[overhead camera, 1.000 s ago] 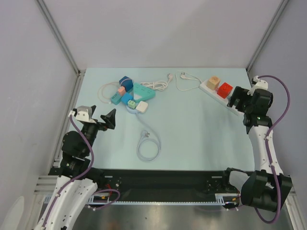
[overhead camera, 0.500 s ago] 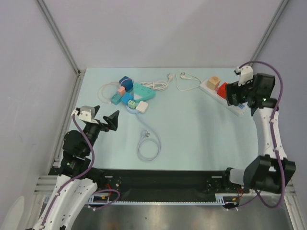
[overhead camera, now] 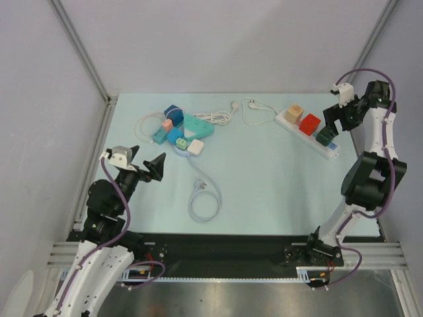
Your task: Pull the plug off the socket
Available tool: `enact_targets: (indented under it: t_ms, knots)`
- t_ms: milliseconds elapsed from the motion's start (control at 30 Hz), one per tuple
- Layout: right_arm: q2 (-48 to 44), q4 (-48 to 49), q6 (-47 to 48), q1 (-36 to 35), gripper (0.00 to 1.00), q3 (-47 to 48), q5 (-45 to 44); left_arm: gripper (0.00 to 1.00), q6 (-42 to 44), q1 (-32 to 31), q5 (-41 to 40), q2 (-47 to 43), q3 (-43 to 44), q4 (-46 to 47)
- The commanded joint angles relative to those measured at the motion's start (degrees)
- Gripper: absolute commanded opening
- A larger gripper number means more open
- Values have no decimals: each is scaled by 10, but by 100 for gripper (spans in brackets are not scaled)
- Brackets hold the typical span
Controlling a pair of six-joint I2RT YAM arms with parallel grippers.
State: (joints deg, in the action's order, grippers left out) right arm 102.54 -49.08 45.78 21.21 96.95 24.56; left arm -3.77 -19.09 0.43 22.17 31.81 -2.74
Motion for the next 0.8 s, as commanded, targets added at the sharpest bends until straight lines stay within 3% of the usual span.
enact_targets:
  t_ms: [0, 233, 600, 767]
  knots:
    - [66, -49, 64, -1, 100, 90, 8, 100, 15, -4, 5, 1, 6, 5]
    - [190, -116, 88, -13, 100, 215, 3, 100, 19, -4, 5, 17, 6, 5]
    - [278, -125, 101, -34, 100, 243, -40, 100, 26, -4, 1, 27, 5, 3]
    - [295, -114, 103, -39, 95, 233, -59, 99, 27, -4, 3, 31, 5, 3]
